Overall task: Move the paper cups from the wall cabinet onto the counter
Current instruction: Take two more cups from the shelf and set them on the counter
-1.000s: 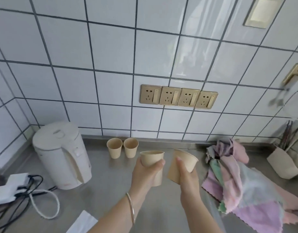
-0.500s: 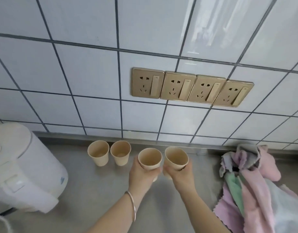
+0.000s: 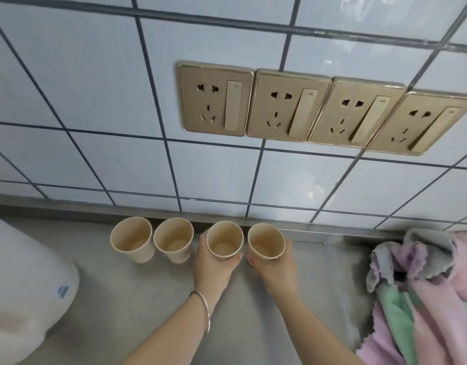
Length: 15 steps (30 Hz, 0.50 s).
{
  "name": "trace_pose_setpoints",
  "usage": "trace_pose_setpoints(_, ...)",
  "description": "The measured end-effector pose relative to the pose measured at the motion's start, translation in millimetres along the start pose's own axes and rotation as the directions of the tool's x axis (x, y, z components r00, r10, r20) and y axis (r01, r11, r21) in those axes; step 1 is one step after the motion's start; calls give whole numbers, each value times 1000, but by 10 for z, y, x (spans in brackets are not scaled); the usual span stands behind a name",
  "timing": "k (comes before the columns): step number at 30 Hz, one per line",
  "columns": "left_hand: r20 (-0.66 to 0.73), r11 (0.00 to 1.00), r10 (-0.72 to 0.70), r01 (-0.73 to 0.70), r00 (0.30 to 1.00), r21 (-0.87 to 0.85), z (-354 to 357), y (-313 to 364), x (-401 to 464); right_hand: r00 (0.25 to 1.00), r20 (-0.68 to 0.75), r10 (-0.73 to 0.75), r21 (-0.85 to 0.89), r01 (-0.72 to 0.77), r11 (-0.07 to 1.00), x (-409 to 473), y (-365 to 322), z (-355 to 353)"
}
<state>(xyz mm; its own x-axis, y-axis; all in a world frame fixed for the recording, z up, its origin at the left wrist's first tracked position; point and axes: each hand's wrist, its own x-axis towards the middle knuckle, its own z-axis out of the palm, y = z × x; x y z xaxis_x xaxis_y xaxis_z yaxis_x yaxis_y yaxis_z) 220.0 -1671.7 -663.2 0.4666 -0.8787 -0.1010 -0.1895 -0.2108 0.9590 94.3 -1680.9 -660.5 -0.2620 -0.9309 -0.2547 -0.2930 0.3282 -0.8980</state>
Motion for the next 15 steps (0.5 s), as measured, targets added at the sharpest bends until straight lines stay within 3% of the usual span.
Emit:
trace_pose_setpoints(7, -56, 1000, 9, -8, 998, 29, 59, -77, 11, 999, -10, -36, -34, 36, 999, 39, 94, 62)
trace_pose_setpoints(15, -3, 991, -116, 116, 993, 73, -105, -173, -155, 996, -86, 6, -90, -14, 996, -182, 184, -13)
